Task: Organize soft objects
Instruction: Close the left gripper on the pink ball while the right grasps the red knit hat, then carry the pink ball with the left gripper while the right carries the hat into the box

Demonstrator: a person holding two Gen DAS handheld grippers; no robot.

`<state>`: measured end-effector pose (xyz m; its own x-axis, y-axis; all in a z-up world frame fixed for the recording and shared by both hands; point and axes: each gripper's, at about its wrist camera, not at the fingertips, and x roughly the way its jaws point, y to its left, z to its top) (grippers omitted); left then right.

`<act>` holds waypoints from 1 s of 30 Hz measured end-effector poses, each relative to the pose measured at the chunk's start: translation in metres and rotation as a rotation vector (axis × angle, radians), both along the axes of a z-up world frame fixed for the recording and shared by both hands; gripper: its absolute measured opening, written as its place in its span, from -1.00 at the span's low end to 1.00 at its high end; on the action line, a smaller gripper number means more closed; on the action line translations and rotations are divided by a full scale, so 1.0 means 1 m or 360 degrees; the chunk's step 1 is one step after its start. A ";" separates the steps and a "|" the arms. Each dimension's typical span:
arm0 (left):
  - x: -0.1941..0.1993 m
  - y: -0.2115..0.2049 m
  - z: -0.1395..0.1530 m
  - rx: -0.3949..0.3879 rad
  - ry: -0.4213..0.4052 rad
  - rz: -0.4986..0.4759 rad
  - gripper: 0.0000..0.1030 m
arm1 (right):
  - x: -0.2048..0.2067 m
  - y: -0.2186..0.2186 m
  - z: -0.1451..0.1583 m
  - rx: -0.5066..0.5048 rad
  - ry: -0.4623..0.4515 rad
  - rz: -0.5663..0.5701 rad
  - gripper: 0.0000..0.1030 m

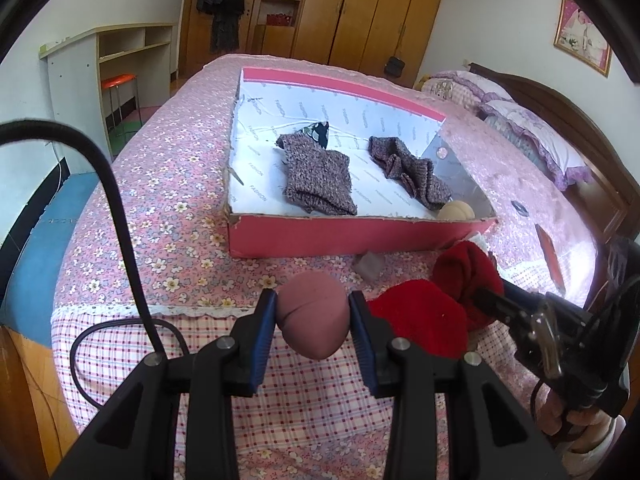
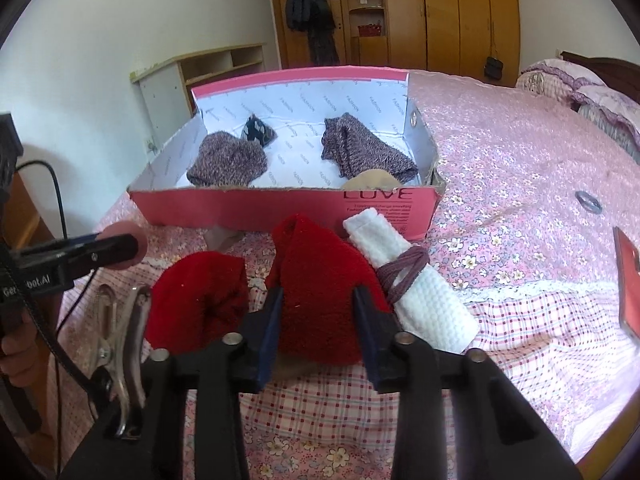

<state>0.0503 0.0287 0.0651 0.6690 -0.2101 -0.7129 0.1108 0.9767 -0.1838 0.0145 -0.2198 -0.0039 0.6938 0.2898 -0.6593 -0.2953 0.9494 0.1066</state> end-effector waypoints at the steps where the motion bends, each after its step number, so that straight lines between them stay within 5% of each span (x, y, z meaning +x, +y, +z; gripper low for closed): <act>1: -0.001 0.001 0.001 0.0000 -0.0002 0.0005 -0.26 | -0.001 0.000 0.001 0.0002 -0.0004 0.0002 -0.43; 16: -0.015 0.009 0.017 -0.0089 -0.0136 -0.0061 -0.26 | -0.034 0.000 0.055 0.0144 -0.0120 0.0002 -0.60; 30: 0.002 0.015 0.035 -0.0096 -0.0177 -0.0356 -0.27 | -0.036 0.025 0.072 0.0227 -0.0013 -0.0055 -0.60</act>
